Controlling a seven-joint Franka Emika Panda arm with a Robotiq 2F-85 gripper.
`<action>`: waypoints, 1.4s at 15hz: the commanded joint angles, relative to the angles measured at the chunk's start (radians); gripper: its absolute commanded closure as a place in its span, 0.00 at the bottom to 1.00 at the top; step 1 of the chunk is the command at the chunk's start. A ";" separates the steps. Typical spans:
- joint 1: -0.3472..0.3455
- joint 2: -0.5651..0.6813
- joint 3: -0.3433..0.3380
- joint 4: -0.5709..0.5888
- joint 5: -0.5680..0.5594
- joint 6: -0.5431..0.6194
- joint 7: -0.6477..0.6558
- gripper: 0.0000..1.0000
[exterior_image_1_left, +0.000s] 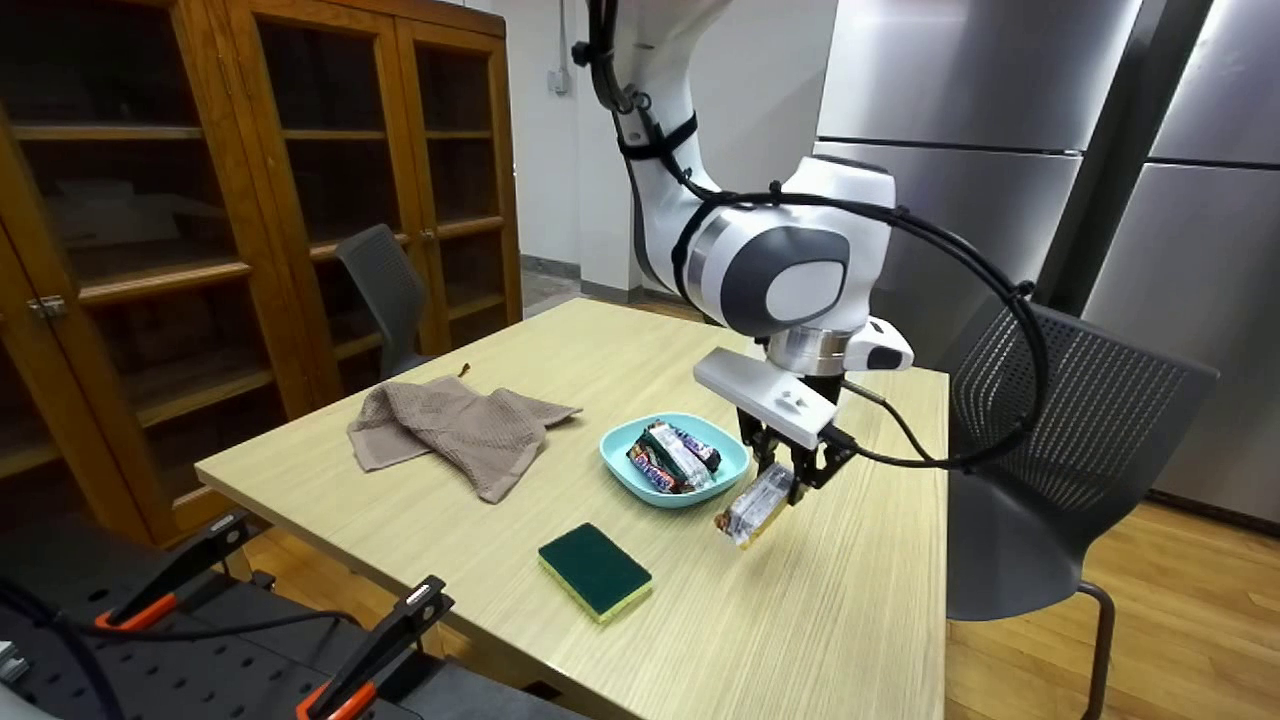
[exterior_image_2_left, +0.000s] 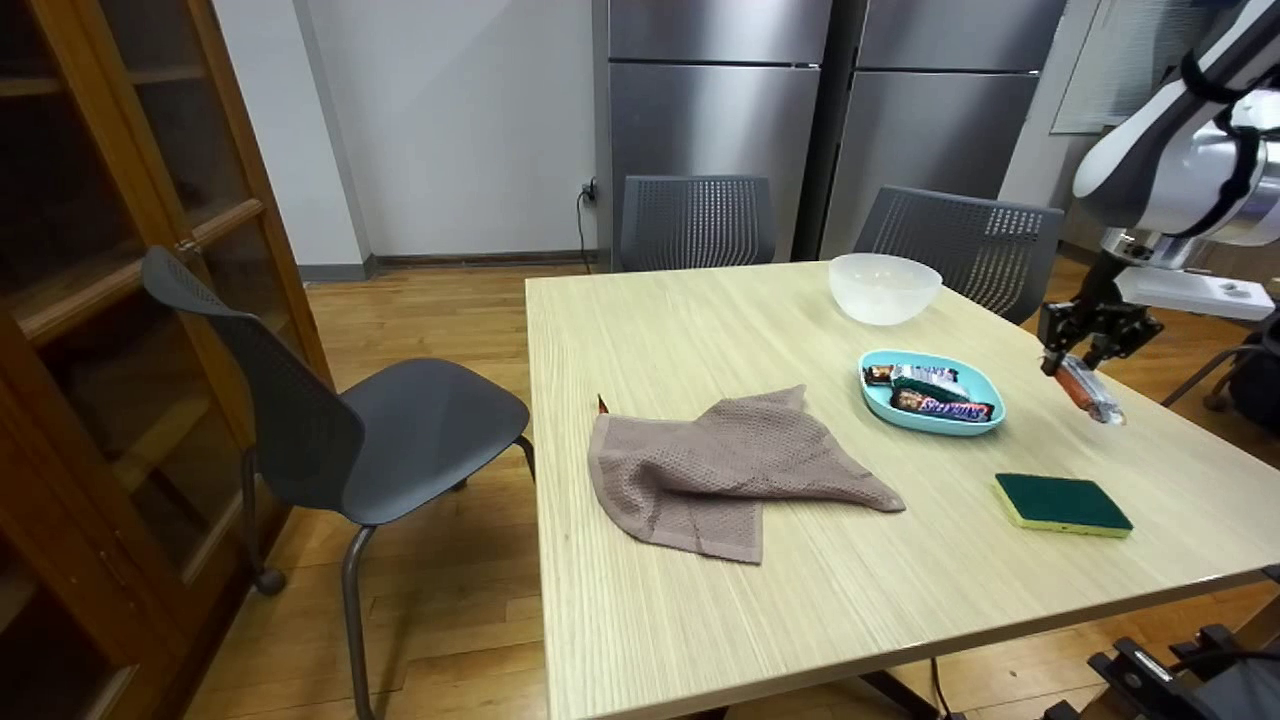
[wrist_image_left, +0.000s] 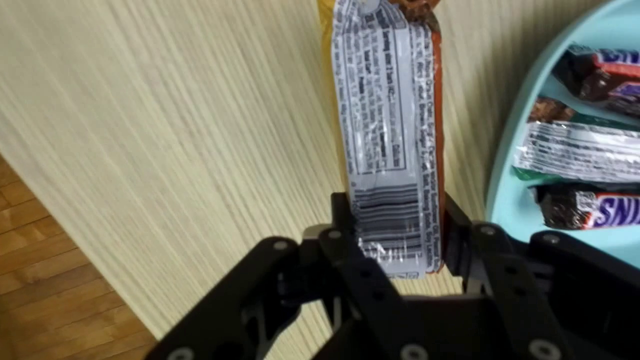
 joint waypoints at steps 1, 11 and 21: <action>0.027 0.000 0.024 0.064 0.086 -0.046 0.094 0.82; 0.137 0.084 0.022 0.253 0.256 -0.037 0.319 0.82; 0.204 0.203 -0.005 0.417 0.300 -0.033 0.533 0.82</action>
